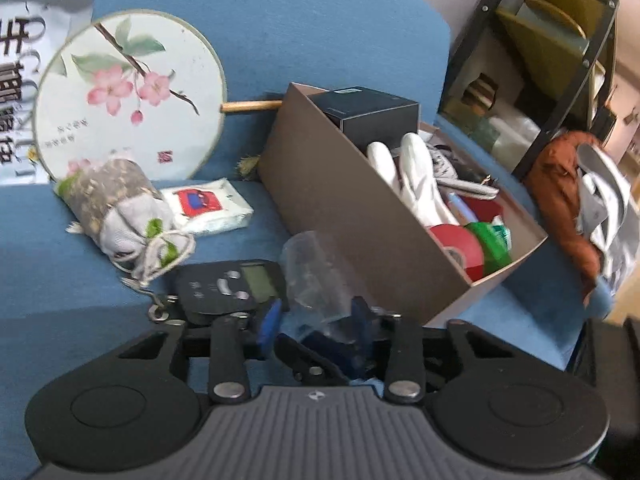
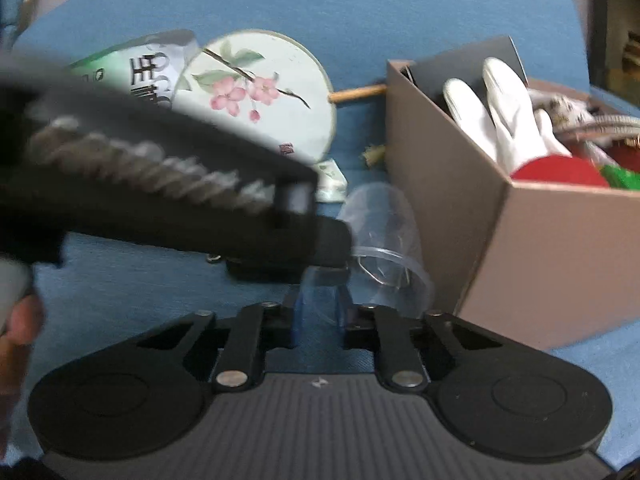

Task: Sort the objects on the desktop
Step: 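Close the right gripper on the clear plastic cup and lift it, then carry the cup into the cardboard box and open the right gripper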

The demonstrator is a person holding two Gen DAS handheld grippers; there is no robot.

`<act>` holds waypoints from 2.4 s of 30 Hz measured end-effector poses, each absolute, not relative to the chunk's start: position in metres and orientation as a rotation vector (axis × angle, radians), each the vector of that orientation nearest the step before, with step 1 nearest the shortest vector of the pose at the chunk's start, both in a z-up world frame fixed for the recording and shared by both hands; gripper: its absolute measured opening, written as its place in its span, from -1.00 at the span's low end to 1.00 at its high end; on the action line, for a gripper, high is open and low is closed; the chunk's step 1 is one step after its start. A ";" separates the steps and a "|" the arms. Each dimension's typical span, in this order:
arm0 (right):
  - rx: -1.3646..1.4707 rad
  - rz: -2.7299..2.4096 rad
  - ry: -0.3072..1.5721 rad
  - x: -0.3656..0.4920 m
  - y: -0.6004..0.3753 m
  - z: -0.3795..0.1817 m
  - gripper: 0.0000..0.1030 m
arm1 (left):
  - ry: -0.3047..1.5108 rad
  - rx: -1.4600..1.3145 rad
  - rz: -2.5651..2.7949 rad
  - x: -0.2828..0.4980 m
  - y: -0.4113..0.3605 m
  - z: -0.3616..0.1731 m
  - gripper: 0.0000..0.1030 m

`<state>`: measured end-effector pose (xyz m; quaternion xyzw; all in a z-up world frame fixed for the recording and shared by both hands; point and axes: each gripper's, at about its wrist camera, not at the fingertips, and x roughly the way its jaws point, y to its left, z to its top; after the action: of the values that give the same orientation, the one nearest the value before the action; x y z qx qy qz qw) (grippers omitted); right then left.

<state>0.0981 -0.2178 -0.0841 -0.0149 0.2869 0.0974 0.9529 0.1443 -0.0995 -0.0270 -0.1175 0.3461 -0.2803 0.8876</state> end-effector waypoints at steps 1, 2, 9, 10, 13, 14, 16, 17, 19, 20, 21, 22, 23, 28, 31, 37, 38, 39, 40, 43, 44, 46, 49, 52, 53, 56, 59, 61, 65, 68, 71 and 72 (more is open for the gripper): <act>-0.040 0.204 0.568 0.095 -0.216 -0.083 -0.90 | 0.721 -0.241 -0.591 0.143 -0.101 -0.026 -0.51; -0.047 0.212 0.552 0.093 -0.216 -0.081 -0.92 | 0.718 -0.227 -0.598 0.140 -0.102 -0.024 -0.52; -0.036 0.351 0.519 0.069 -0.215 -0.070 -0.95 | 0.697 -0.156 -0.611 0.110 -0.085 -0.012 -0.53; -0.038 0.386 0.529 0.065 -0.213 -0.069 -0.95 | 0.698 -0.149 -0.608 0.105 -0.080 -0.012 -0.53; -0.036 0.505 0.576 0.053 -0.210 -0.072 -0.90 | 0.699 -0.133 -0.562 0.089 -0.065 -0.017 -0.53; -0.039 0.520 0.583 0.048 -0.210 -0.073 -0.90 | 0.703 -0.129 -0.547 0.085 -0.061 -0.019 -0.53; -0.043 0.517 0.593 0.041 -0.213 -0.074 -0.88 | 0.714 -0.143 -0.525 0.078 -0.053 -0.023 -0.52; -0.051 0.503 0.596 0.037 -0.216 -0.074 -0.88 | 0.716 -0.152 -0.522 0.075 -0.049 -0.024 -0.51; -0.053 0.486 0.589 0.029 -0.222 -0.071 -0.87 | 0.711 -0.153 -0.519 0.068 -0.045 -0.025 -0.39; -0.052 0.477 0.587 0.024 -0.224 -0.070 -0.85 | 0.705 -0.149 -0.514 0.065 -0.044 -0.025 -0.35; -0.051 0.470 0.585 0.017 -0.235 -0.070 -0.78 | 0.698 -0.145 -0.506 0.062 -0.043 -0.026 -0.23; -0.051 0.462 0.583 0.015 -0.238 -0.069 -0.69 | 0.692 -0.141 -0.498 0.060 -0.044 -0.026 -0.12; -0.053 0.449 0.581 0.012 -0.239 -0.068 -0.62 | 0.687 -0.138 -0.491 0.059 -0.045 -0.026 -0.09; -0.066 0.381 0.561 0.023 -0.242 -0.068 -0.42 | 0.664 -0.113 -0.469 0.058 -0.060 -0.027 0.05; -0.079 0.395 0.552 0.032 -0.240 -0.066 -0.42 | 0.653 -0.090 -0.411 0.059 -0.062 -0.032 0.05; -0.105 0.442 0.562 0.045 -0.221 -0.071 -0.42 | 0.710 -0.196 -0.324 0.070 -0.037 -0.042 0.00; -0.108 0.443 0.564 0.047 -0.217 -0.072 -0.42 | 0.713 -0.202 -0.311 0.071 -0.034 -0.043 -0.01; -0.108 0.444 0.567 0.050 -0.215 -0.073 -0.42 | 0.713 -0.205 -0.298 0.072 -0.032 -0.044 -0.05; -0.104 0.449 0.570 0.053 -0.213 -0.074 -0.42 | 0.711 -0.207 -0.286 0.072 -0.030 -0.045 -0.09; -0.092 0.461 0.575 0.060 -0.206 -0.076 -0.43 | 0.709 -0.238 -0.256 0.076 -0.023 -0.046 -0.10; -0.095 0.463 0.576 0.062 -0.204 -0.076 -0.43 | 0.708 -0.249 -0.253 0.077 -0.022 -0.047 -0.10; -0.105 0.466 0.577 0.065 -0.198 -0.076 -0.43 | 0.702 -0.256 -0.249 0.079 -0.022 -0.046 -0.10; -0.108 0.468 0.588 0.069 -0.190 -0.077 -0.44 | 0.697 -0.237 -0.257 0.084 -0.026 -0.045 -0.24; -0.119 0.467 0.604 0.072 -0.184 -0.078 -0.68 | 0.735 -0.246 -0.260 0.092 -0.028 -0.046 -0.81; -0.121 0.471 0.607 0.071 -0.183 -0.078 -0.76 | 0.745 -0.248 -0.262 0.092 -0.028 -0.045 -0.82; -0.136 0.454 0.578 0.065 -0.184 -0.071 -0.84 | 0.715 -0.212 -0.289 0.085 -0.034 -0.037 -0.86; -0.117 0.428 0.542 0.059 -0.192 -0.058 -0.87 | 0.670 -0.202 -0.313 0.077 -0.041 -0.021 -0.87; -0.104 0.413 0.501 0.054 -0.199 -0.045 -0.88 | 0.632 -0.197 -0.327 0.074 -0.047 -0.006 -0.87; -0.060 0.376 0.405 0.046 -0.221 -0.016 -0.88 | 0.562 -0.179 -0.379 0.076 -0.066 0.025 -0.87; -0.042 0.335 0.348 0.045 -0.241 0.003 -0.88 | 0.525 -0.156 -0.423 0.083 -0.087 0.045 -0.87; -0.032 0.281 0.304 0.047 -0.264 0.016 -0.88 | 0.492 -0.105 -0.465 0.091 -0.113 0.057 -0.87; -0.028 0.262 0.297 0.048 -0.272 0.018 -0.88 | 0.488 -0.093 -0.478 0.094 -0.123 0.060 -0.87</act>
<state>0.0484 -0.2718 0.0180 -0.0140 0.1474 0.1304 0.9804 0.0944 -0.1231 0.0598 -0.0457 0.2390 -0.2343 0.9412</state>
